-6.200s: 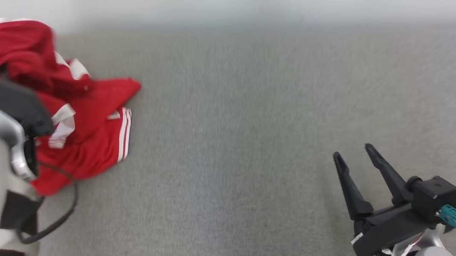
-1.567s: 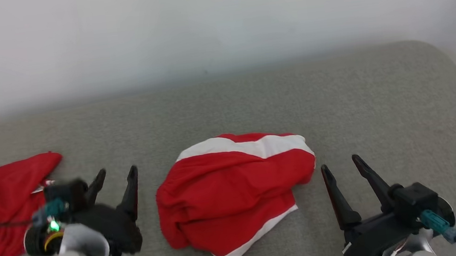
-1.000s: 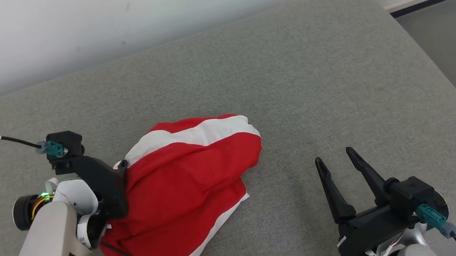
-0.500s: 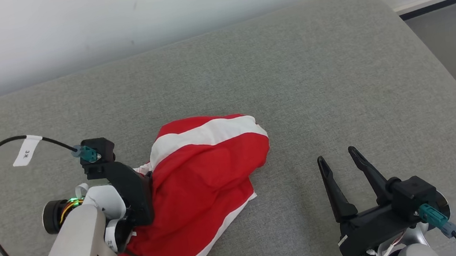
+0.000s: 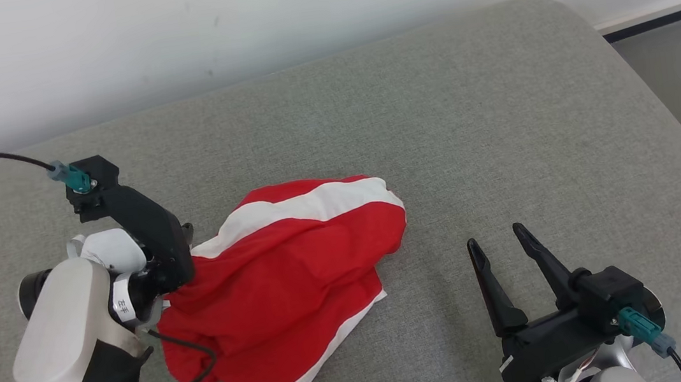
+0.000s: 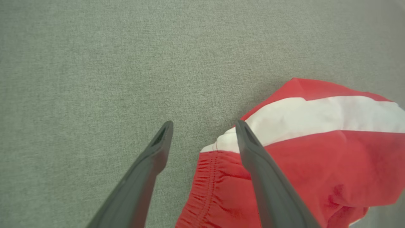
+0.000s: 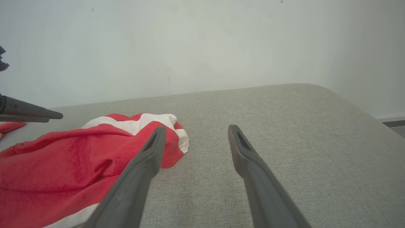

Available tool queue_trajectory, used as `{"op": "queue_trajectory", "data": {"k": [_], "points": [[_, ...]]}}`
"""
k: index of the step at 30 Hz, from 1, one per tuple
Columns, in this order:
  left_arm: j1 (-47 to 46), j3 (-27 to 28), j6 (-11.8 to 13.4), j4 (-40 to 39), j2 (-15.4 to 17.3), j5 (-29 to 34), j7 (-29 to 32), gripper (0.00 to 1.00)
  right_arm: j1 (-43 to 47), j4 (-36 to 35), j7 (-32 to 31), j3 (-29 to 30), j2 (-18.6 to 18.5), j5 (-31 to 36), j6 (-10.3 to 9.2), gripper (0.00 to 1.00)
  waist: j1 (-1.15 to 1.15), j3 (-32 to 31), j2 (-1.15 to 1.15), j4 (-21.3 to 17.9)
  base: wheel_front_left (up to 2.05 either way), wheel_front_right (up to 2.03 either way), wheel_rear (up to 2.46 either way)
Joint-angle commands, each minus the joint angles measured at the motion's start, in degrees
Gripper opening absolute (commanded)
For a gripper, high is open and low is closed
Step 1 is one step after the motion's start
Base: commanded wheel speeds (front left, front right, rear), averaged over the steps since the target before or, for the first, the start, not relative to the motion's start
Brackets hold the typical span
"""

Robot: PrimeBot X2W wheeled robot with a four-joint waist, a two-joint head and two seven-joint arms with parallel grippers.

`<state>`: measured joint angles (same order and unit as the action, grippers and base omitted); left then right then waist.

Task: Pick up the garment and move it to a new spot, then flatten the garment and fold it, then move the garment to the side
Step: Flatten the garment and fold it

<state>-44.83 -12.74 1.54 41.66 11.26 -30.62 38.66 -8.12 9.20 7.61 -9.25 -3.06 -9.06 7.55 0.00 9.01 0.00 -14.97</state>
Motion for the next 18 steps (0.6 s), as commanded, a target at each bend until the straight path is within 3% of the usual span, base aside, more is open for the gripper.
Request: {"op": "queue_trajectory", "data": {"k": [1, 7, 13, 14, 17, 18], "points": [[-0.46, -0.08, 0.65, -0.37, 0.36, 0.3, 0.58, 1.0, 0.2, -0.02, 0.29, -0.19, 0.07, 0.0, -0.12, 1.0, 0.0, 0.43, 0.0, -0.52, 0.0, 0.0, 0.0], [0.52, -1.91, 2.77, -0.5, 1.54, 1.9, 4.55, 1.0, -0.91, 0.06, 0.55, -0.57, 0.09, -0.31, -0.12, 1.0, 0.0, 2.06, 0.0, -2.19, 0.0, 0.0, 0.0], [1.97, -4.16, 1.86, -0.46, 1.66, 2.27, 7.43, 0.97, -1.14, 0.3, 0.86, -0.01, 0.14, -0.06, -0.12, 1.0, 0.0, 2.49, 0.0, -1.98, 0.0, 0.0, 0.0], [2.18, -4.62, 1.46, -0.6, 1.55, 2.35, 7.81, 0.87, -1.18, 0.4, 0.93, -0.15, 0.15, -0.14, -0.12, 1.0, 0.0, 2.44, 0.0, -1.85, 0.0, 0.0, 0.0], [2.58, -5.18, 0.51, -1.71, 1.4, 2.5, 6.55, 0.0, -1.19, 0.71, 1.02, -0.32, 0.14, -0.34, -0.12, 1.0, 0.0, 2.22, 0.0, -1.42, 0.0, 0.0, 0.0], [2.56, -5.24, 0.06, -2.34, 1.32, 2.51, 5.51, 0.0, -1.29, 0.78, 1.03, -0.31, 0.15, -0.39, -0.12, 1.0, 0.0, 2.13, 0.0, -1.24, 0.0, 0.0, 0.0]]}}
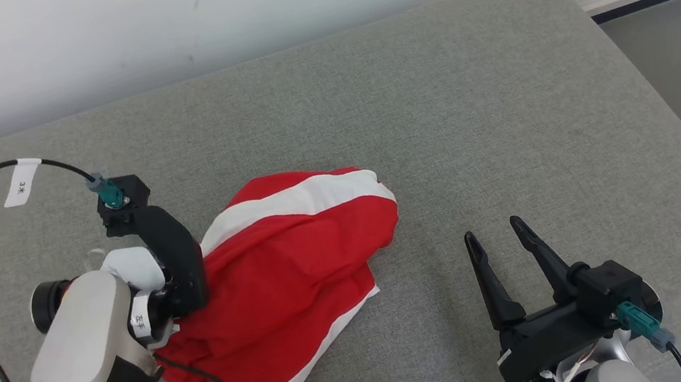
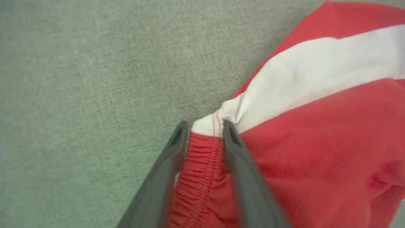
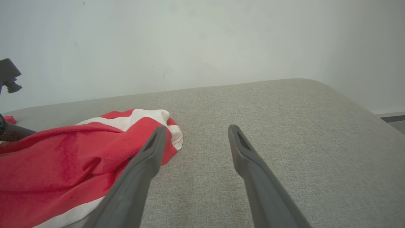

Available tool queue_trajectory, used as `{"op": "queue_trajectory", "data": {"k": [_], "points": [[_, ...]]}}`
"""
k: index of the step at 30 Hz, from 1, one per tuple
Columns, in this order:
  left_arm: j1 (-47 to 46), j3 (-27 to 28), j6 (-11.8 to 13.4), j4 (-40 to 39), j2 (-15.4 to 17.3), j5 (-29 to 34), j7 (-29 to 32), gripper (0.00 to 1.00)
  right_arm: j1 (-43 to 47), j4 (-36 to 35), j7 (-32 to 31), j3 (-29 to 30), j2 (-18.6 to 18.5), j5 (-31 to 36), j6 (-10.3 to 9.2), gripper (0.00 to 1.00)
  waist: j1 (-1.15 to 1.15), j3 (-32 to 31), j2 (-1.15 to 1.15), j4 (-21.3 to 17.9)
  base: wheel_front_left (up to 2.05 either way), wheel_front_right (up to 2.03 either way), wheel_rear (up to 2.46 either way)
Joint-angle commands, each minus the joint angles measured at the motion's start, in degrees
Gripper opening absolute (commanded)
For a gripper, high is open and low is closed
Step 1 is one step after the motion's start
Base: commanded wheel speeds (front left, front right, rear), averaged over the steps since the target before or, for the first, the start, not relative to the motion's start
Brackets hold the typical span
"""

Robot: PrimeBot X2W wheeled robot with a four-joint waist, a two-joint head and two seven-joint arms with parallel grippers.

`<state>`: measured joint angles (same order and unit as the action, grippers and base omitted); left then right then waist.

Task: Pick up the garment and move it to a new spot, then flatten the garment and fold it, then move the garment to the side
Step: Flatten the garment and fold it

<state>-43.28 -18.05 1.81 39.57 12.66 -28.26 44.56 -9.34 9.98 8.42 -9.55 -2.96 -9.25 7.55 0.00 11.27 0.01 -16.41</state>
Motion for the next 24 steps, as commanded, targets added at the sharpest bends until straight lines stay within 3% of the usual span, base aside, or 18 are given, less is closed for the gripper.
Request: {"op": "queue_trajectory", "data": {"k": [1, 8, 14, 19, 24], "points": [[0.87, 0.04, -0.33, -0.92, -0.23, 0.34, -1.84, 0.0, -0.19, 0.02, 0.23, 0.03, 0.06, -0.19, -0.12, 1.0, 0.0, -0.22, -0.01, 0.38, 0.0, 0.0, 0.0], [1.25, 2.25, 0.54, -5.02, -1.42, 1.31, -18.75, 0.0, -0.03, -0.23, 0.13, 0.74, 0.08, 0.37, -0.12, 1.0, 0.0, -1.31, -0.01, 2.32, 0.0, 0.0, 0.0], [4.86, 2.72, -0.32, -10.65, -3.02, 2.05, -32.17, 0.0, 1.33, -0.8, -0.23, 1.87, 0.08, 0.87, -0.12, 1.0, 0.0, -2.56, -0.01, 4.62, 0.0, 0.0, 0.0], [15.22, 3.57, 1.71, -18.55, -4.51, 2.0, -41.22, 0.0, 2.72, -1.19, -0.73, 2.78, 0.09, 0.91, -0.12, 1.0, 0.0, -4.09, -0.01, 6.98, 0.0, 0.0, 0.0], [27.41, 1.09, 3.35, -24.8, -5.64, 2.76, -43.36, 0.0, 4.23, -2.22, -1.45, 3.76, -0.04, 1.27, -0.12, 1.0, 0.0, -5.54, -0.01, 9.63, 0.0, 0.0, 0.0]]}}
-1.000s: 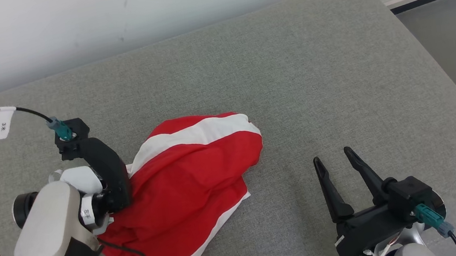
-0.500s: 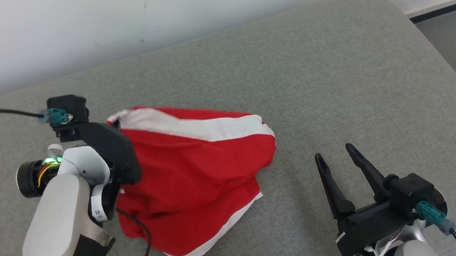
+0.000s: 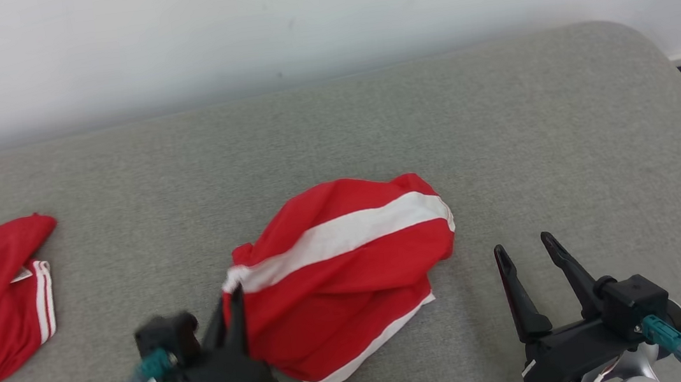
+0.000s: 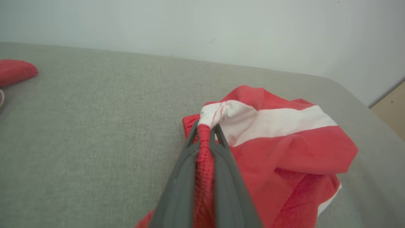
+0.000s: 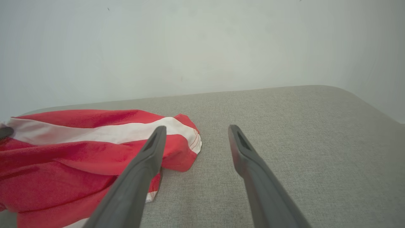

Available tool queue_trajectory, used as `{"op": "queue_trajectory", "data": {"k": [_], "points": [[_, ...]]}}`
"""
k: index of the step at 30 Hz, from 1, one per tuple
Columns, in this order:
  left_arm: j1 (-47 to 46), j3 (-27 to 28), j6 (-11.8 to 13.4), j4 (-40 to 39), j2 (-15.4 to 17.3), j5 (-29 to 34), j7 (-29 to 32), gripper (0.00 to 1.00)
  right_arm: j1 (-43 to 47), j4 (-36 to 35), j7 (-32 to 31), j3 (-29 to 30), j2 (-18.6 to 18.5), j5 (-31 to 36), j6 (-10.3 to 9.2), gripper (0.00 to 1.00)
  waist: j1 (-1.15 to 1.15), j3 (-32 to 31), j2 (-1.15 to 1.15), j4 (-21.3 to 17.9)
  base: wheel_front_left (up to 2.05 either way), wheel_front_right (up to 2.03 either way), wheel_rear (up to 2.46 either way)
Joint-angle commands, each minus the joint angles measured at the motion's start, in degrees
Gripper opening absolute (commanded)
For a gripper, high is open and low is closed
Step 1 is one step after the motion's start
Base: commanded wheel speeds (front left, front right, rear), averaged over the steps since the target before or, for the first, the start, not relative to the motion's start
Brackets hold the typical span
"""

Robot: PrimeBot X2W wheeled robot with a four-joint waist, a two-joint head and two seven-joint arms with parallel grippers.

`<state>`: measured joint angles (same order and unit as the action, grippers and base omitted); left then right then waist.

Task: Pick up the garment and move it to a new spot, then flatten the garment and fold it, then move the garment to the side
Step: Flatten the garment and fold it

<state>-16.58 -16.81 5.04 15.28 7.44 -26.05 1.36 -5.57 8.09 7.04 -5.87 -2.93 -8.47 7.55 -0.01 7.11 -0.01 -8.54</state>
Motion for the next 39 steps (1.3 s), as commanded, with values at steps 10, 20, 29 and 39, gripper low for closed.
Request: {"op": "queue_trajectory", "data": {"k": [10, 20, 29, 39], "points": [[9.11, -1.49, 3.27, -1.72, -1.01, -0.7, 1.66, 1.0, -0.01, -2.41, -3.61, 0.63, -2.68, 0.63, -0.12, 1.0, 0.01, -3.85, 0.01, 4.88, 0.0, 0.0, 0.0], [9.63, 3.14, 1.98, -11.98, 0.17, -13.32, 17.18, 1.0, -0.31, -4.61, -6.6, 1.56, -5.7, -0.36, -0.12, 1.0, 0.01, -4.93, 0.01, 5.19, 0.0, 0.0, 0.0], [3.34, 3.13, 1.5, -9.21, 3.86, -15.77, 26.82, 1.0, -1.47, -6.12, -7.79, 1.2, -6.34, -0.07, -0.12, 1.0, 0.01, -3.48, 0.01, 4.8, 0.0, 0.0, 0.0], [1.16, 1.01, 0.56, -4.28, 3.98, -16.3, 30.4, 0.91, -1.57, -5.54, -7.27, 0.93, -6.4, -0.57, -0.13, 1.0, 0.01, -2.7, 0.01, 4.05, 0.0, 0.0, 0.0]]}}
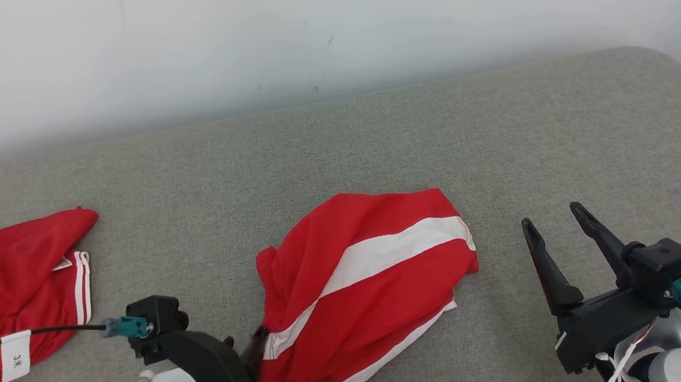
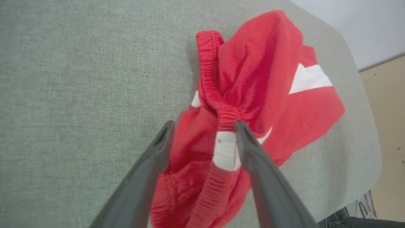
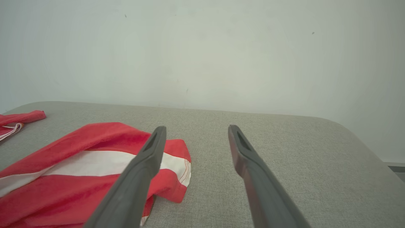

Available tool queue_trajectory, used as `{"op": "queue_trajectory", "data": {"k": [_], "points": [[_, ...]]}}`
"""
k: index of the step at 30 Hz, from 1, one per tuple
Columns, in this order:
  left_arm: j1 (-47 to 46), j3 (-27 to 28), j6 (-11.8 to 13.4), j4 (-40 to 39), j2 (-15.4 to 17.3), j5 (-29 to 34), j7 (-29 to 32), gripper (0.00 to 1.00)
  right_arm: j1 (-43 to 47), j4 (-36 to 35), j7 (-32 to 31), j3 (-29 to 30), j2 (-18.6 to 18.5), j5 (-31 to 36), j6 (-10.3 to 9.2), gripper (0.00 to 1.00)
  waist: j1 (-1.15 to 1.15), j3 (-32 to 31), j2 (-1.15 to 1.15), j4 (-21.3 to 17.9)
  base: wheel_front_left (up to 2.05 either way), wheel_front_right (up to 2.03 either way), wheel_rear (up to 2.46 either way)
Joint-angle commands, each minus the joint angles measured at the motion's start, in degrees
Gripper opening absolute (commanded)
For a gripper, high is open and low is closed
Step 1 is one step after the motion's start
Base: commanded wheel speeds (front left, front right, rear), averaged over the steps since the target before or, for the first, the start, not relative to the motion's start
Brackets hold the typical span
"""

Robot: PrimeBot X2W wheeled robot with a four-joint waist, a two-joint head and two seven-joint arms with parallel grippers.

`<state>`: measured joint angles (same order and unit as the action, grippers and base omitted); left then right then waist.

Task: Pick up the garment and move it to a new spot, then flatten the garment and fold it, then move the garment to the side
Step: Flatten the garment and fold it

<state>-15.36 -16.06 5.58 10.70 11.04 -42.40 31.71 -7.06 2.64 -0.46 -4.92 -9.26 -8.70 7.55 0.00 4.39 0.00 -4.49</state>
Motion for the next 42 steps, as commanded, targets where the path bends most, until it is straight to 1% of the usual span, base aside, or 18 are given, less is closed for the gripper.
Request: {"op": "queue_trajectory", "data": {"k": [1, 2, 3, 4, 5, 6, 7, 13, 16, 18, 21, 23, 24, 25, 26, 35, 39, 42], "points": [[0.1, -0.06, 0.27, 0.45, 0.85, 0.5, 0.51, 0.85, 0.03, -0.08, 0.27, 0.03, 0.04, -0.24, -0.13, 1.0, 0.0, 0.05, 0.0, 0.0, 0.0, 0.0, 0.0], [0.42, -0.37, 0.42, 0.43, 1.17, 0.8, 1.1, 0.73, 0.1, -0.04, 0.34, 0.05, 0.12, -0.16, -0.13, 1.0, 0.0, 0.07, 0.0, 0.0, 0.0, 0.0, 0.0], [0.8, -0.49, 0.43, 0.09, 1.17, 0.57, 1.4, 0.72, 0.13, 0.03, 0.42, 0.11, 0.18, -0.08, -0.13, 1.0, 0.0, 0.08, 0.0, 0.02, 0.0, 0.0, 0.0], [1.21, -0.41, 0.5, -0.34, 1.09, 0.14, 1.66, 0.73, 0.14, 0.08, 0.46, 0.19, 0.23, -0.05, -0.13, 1.0, 0.0, 0.1, 0.0, 0.09, 0.0, 0.0, 0.0], [1.59, -0.31, 0.52, -0.81, 1.25, 0.0, 1.81, 0.76, 0.14, 0.18, 0.45, 0.3, 0.3, -0.04, -0.13, 1.0, 0.0, 0.11, 0.0, 0.2, 0.0, 0.0, 0.0], [1.74, -0.24, 0.54, -1.21, 1.43, -0.17, 1.95, 0.84, 0.15, 0.27, 0.49, 0.41, 0.41, 0.0, -0.13, 1.0, 0.0, 0.13, 0.0, 0.36, 0.0, 0.0, 0.0], [1.83, -0.03, 0.39, -1.71, 1.34, -0.64, 1.84, 0.86, 0.14, 0.32, 0.55, 0.44, 0.57, 0.05, -0.13, 1.0, 0.0, 0.16, 0.0, 0.52, 0.0, 0.0, 0.0], [3.0, -0.13, -1.74, -3.76, 0.77, -2.95, 2.13, 0.93, -0.27, 0.53, 0.55, 0.22, 0.83, 0.27, -0.13, 1.0, 0.0, 0.23, 0.0, 1.22, 0.0, 0.0, 0.0], [2.63, -0.93, -2.25, -3.37, 0.56, -2.84, 2.13, 0.93, -0.61, 0.73, 0.66, -0.12, 0.92, 0.27, -0.13, 1.0, 0.0, 0.44, 0.0, 1.38, 0.0, 0.0, 0.0], [2.02, -1.33, -2.44, -2.77, 0.4, -2.39, 1.84, 0.83, -0.88, 0.89, 0.78, -0.38, 0.9, 0.15, -0.13, 1.0, 0.0, 0.61, 0.0, 1.31, 0.0, 0.0, 0.0], [1.24, -1.48, -2.55, -2.01, 0.23, -2.43, 1.7, 0.47, -1.13, 1.05, 0.87, -0.78, 0.91, -0.02, -0.13, 1.0, 0.0, 0.9, 0.0, 1.05, 0.0, 0.0, 0.0], [0.98, -1.61, -2.85, -1.55, 0.11, -2.47, 1.67, 0.41, -1.0, 1.07, 0.89, -0.95, 0.85, -0.1, -0.13, 1.0, 0.0, 1.07, 0.0, 0.9, 0.0, 0.0, 0.0], [1.05, -1.71, -3.02, -1.37, 0.08, -2.53, 1.68, 0.27, -0.99, 1.12, 0.88, -0.96, 0.82, -0.11, -0.13, 1.0, 0.0, 1.14, 0.0, 0.84, 0.0, 0.0, 0.0], [1.04, -1.8, -3.01, -1.18, 0.08, -2.52, 1.6, 0.18, -1.03, 1.16, 0.88, -0.92, 0.78, -0.13, -0.13, 1.0, 0.0, 1.21, 0.0, 0.81, 0.0, 0.0, 0.0], [0.92, -1.94, -3.11, -1.03, 0.06, -2.52, 1.69, 0.0, -1.05, 1.19, 0.9, -0.86, 0.73, -0.15, -0.13, 1.0, 0.0, 1.29, 0.0, 0.8, 0.0, 0.0, 0.0], [0.15, -2.57, -4.1, -0.85, -0.15, -2.57, 0.8, 0.0, -3.14, 4.58, -0.84, -0.71, 0.09, -0.77, -0.13, 1.0, 0.0, 2.37, 0.0, 1.83, 0.0, 0.0, 0.0], [-0.31, -2.67, -4.27, -1.15, 0.06, -1.93, 0.05, 0.0, -5.16, 8.67, -3.57, -0.13, 0.53, -2.52, -0.13, 1.0, 0.0, 3.0, 0.0, 2.66, 0.0, 0.0, 0.0], [-0.37, -3.12, -4.18, -1.44, 0.12, -1.29, -0.32, 0.0, -7.55, 13.76, -7.43, 1.07, 0.55, -3.65, -0.13, 1.0, 0.0, 3.71, 0.0, 3.32, 0.0, 0.0, 0.0]]}}
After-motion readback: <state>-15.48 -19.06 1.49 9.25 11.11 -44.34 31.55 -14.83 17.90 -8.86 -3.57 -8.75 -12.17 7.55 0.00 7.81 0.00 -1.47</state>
